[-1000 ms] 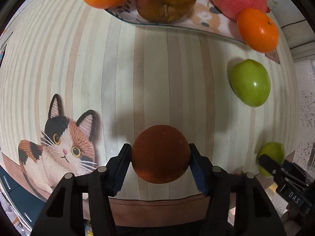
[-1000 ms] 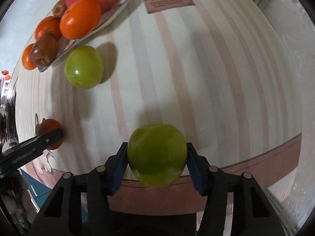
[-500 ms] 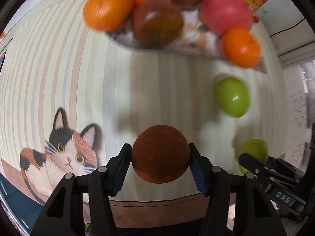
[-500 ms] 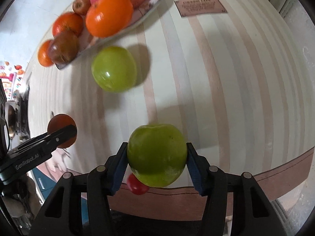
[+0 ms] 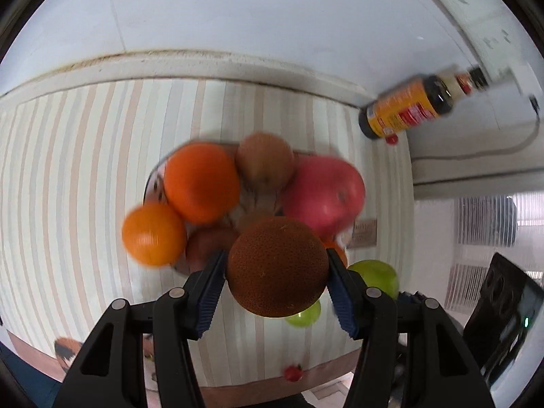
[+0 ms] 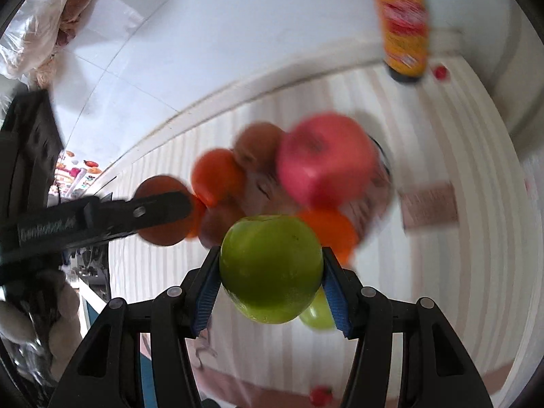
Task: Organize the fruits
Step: 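Carry the tangerine and green apple onto the plate and release both, then withdraw both tools from the plate toward the remaining green apple and tomato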
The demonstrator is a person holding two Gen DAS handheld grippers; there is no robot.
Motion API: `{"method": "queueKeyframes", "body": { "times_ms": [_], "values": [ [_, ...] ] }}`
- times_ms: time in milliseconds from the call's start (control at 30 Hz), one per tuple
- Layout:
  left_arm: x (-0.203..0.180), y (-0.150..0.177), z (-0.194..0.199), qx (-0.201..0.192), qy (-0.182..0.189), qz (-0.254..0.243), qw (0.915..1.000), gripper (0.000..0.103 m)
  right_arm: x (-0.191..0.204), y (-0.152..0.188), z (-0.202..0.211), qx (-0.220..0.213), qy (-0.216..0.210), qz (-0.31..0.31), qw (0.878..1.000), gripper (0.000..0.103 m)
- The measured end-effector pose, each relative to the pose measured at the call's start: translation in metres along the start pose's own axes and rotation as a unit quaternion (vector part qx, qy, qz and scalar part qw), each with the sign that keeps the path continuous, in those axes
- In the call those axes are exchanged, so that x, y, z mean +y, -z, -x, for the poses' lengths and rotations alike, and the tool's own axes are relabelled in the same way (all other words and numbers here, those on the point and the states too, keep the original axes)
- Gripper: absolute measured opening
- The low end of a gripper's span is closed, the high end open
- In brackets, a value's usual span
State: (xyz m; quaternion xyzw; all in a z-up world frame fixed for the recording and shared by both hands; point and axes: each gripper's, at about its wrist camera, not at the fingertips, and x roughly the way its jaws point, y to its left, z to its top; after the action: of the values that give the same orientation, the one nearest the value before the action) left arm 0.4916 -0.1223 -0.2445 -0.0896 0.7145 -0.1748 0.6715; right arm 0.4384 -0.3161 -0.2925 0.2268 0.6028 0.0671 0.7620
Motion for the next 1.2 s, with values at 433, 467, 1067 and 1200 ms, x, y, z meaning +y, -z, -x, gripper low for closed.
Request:
{"method": "queueKeyframes", "body": {
  "times_ms": [433, 467, 1067, 1200],
  "values": [
    [0.010, -0.043, -0.041, 0.062, -0.016, 0.015, 0.9978, 0.073, 0.012, -0.034, -0.051, 0.058, -0.012, -0.018, 0.998, 0.079],
    [0.009, -0.044, -0.036, 0.050, -0.016, 0.011, 0.9986, 0.090, 0.012, -0.035, -0.049, 0.052, -0.012, -0.020, 0.998, 0.093],
    [0.038, 0.070, 0.030, -0.102, -0.128, -0.015, 0.9864, 0.094, 0.003, 0.015, 0.032, -0.033, 0.159, 0.025, 0.986, 0.097],
    [0.037, 0.103, 0.038, -0.129, -0.149, -0.022, 0.9800, 0.094, 0.011, 0.034, 0.043, -0.042, 0.167, 0.036, 0.984, 0.097]
  ]
}}
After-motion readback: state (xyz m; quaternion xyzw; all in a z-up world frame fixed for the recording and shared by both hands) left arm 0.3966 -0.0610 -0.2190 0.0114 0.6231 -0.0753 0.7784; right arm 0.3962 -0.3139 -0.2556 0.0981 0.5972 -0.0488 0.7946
